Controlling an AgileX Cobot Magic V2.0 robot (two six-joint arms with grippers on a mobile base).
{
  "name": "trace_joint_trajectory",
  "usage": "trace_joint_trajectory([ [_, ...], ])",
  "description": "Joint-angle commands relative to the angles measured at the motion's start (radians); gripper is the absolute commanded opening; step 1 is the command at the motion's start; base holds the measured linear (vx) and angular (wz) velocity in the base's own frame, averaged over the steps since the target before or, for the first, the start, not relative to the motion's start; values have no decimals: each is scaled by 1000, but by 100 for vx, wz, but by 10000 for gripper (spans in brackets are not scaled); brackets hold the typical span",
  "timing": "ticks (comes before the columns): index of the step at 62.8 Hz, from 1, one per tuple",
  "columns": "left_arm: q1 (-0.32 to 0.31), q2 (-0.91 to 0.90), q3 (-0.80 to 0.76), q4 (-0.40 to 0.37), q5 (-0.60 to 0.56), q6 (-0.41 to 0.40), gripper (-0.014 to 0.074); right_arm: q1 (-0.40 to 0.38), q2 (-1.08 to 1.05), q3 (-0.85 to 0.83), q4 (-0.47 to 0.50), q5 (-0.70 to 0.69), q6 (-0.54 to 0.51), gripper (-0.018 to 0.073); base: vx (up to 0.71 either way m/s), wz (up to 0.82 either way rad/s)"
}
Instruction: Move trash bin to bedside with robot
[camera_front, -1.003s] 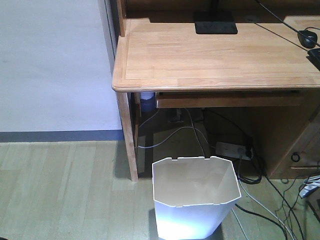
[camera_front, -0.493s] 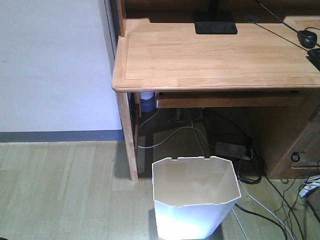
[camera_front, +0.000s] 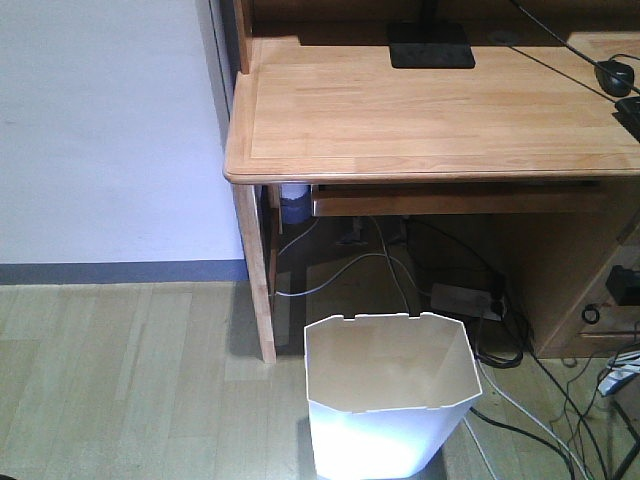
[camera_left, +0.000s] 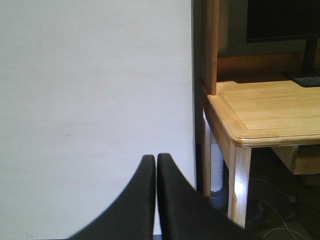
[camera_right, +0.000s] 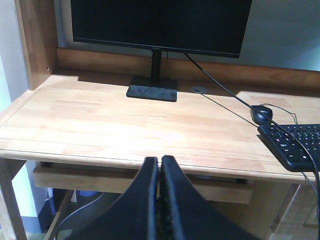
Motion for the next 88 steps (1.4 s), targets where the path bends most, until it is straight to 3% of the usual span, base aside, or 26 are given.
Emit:
trace_joint_trajectory([
  [1, 0, -4, -21, -5, -73, -4, -6, 0, 7, -34, -3, -68, 2, 14, 0, 0],
  [9, 0, -4, -21, -5, -73, -4, -6, 0, 7, -34, -3, -61, 2, 84, 0, 0],
  [29, 0, -4, -21, -5, -73, -4, -6, 0, 7, -34, -3, -43, 2, 419, 0, 0],
  [35, 0, -4, -21, -5, -73, -4, -6, 0, 7, -34, -3, -43, 2, 457, 0, 0],
  [49, 0, -4, -21, -5, -73, -4, -6, 2, 43, -70, 67, 65, 64, 449, 0, 0],
  [73, 0, -4, -21, -5, -73, -4, -6, 2, 470, -394, 81, 323, 47, 437, 0, 0],
  [88, 0, -4, -21, -5, -73, -4, -6, 0, 730, -555, 91, 443, -51, 438, 0, 0],
])
